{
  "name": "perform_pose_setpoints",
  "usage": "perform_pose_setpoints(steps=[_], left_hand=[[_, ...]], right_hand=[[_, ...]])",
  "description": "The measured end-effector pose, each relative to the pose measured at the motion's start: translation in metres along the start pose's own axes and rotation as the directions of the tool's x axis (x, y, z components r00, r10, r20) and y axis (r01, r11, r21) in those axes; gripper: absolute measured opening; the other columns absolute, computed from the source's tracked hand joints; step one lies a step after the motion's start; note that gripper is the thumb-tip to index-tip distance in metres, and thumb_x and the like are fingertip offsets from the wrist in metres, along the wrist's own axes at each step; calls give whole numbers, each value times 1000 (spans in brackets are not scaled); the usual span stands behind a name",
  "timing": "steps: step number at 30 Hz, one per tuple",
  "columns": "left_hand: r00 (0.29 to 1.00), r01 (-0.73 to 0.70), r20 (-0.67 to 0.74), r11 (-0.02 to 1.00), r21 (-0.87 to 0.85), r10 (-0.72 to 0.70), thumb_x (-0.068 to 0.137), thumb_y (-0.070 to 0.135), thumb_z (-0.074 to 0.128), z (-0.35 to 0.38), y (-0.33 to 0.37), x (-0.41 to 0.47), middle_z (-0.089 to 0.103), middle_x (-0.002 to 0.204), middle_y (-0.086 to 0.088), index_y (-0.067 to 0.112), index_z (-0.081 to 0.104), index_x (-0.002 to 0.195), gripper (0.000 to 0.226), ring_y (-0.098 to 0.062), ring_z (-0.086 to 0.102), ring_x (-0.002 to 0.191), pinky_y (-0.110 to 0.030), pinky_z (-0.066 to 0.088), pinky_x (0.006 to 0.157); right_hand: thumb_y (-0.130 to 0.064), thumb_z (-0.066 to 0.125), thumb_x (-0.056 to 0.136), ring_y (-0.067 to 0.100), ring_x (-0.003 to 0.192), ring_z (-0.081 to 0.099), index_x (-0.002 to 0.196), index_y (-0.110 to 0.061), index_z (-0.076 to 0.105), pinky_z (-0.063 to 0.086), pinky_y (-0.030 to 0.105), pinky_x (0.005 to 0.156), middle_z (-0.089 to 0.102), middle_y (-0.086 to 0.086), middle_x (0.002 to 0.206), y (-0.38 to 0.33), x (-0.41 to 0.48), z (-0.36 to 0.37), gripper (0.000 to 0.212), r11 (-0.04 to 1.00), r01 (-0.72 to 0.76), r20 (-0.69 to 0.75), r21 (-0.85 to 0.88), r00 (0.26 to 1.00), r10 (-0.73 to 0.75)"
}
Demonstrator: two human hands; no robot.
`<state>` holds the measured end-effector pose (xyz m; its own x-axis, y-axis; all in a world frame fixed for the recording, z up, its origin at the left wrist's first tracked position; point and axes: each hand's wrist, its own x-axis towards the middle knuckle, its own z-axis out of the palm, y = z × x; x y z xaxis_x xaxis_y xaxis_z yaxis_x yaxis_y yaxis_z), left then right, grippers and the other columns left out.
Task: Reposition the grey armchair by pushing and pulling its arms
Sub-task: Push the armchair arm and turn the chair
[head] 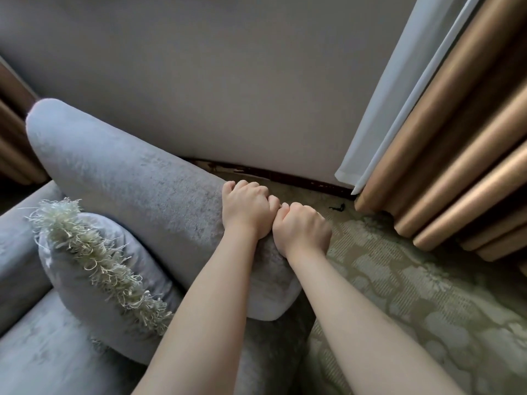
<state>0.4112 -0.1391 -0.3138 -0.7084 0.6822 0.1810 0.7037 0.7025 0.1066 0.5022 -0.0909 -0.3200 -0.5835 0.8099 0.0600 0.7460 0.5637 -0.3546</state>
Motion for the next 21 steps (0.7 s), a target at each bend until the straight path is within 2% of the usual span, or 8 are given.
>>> perform_pose_setpoints(steps=[5, 9, 13, 21], left_hand=[[999, -37, 12, 999, 10, 37, 87, 34, 35, -5, -1, -2, 66, 89, 3, 22, 55, 65, 32, -17, 53, 95, -35, 24, 90], [986, -132, 118, 986, 99, 120, 92, 35, 26, -11, -3, -8, 63, 106, -1, 21, 63, 88, 40, -21, 51, 106, -38, 27, 90], [971, -179, 179, 977, 113, 157, 95, 33, 20, -17, -6, -20, 57, 122, -1, 21, 60, 111, 45, -23, 46, 117, -39, 26, 94], [948, -251, 215, 967, 54, 234, 96, 35, 20, -29, 10, -83, 55, 126, -6, 16, 57, 119, 48, -24, 43, 120, -42, 22, 101]], right_hand=[[-36, 29, 95, 35, 97, 60, 96, -10, 65, 41, 36, 73, 66, 13, 102, -1, -2, -1, 45, 1000, 1, -17, 9, 1000, -1], [-37, 26, 96, 35, 101, 59, 101, -10, 64, 33, 34, 69, 64, 15, 108, 0, -6, -7, 47, 1000, -6, 9, 16, 1000, 5], [-36, 22, 95, 34, 100, 57, 106, -9, 61, 33, 32, 68, 62, 17, 111, -1, -20, -12, 49, 1000, -6, 34, 5, 999, 6], [-40, 27, 94, 35, 94, 58, 94, -14, 63, 36, 32, 66, 64, 15, 104, 22, -86, -21, 44, 992, -118, -47, -32, 992, 116]])
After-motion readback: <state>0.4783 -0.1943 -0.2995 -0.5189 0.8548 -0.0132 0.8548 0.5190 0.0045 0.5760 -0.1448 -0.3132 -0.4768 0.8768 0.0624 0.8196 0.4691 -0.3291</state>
